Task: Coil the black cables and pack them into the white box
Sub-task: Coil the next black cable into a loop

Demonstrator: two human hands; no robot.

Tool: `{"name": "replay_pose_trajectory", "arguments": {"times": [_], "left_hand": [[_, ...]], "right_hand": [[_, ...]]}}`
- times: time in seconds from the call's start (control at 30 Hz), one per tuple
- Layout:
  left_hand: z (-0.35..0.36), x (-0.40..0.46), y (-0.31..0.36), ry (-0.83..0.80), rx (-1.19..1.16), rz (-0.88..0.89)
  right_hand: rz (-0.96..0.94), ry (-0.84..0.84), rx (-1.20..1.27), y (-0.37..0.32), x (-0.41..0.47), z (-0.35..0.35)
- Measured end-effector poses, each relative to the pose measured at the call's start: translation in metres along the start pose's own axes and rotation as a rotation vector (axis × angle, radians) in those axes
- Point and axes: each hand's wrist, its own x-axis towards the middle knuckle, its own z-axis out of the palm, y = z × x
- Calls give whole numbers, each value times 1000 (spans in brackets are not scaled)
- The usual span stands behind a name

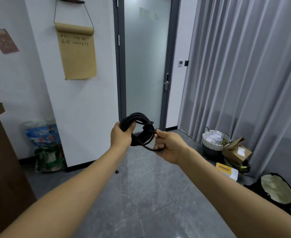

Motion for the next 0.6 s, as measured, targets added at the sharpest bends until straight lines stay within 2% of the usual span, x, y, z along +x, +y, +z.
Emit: {"name": "replay_pose_trajectory", "arguments": {"times": [0.07,0.13,0.2,0.27,0.33,0.47,0.6], "left_hand": [[-1,0,-3,-31,4,-17],[-1,-1,-4,-37,-28,-35],[2,-2,-3,-17,-94,-76],[7,-6,0,3,-200,-149],[13,-12,4,18,-325,-237],[22,-21,8,58,-497,-395],[29,-27,9,99,-566,-494]], "right_hand": [[87,-52,-101,-4,-1,-7],[83,-89,-339,-7,-2,-14],[-84,-57,-703,-6,-2,-18],[-337,21,-1040,0,1,-19],[-525,134,-1260,4,5,-21],[-679,203,-1263,3,5,-22],[-775,280,-1273,0,7,-15]]}}
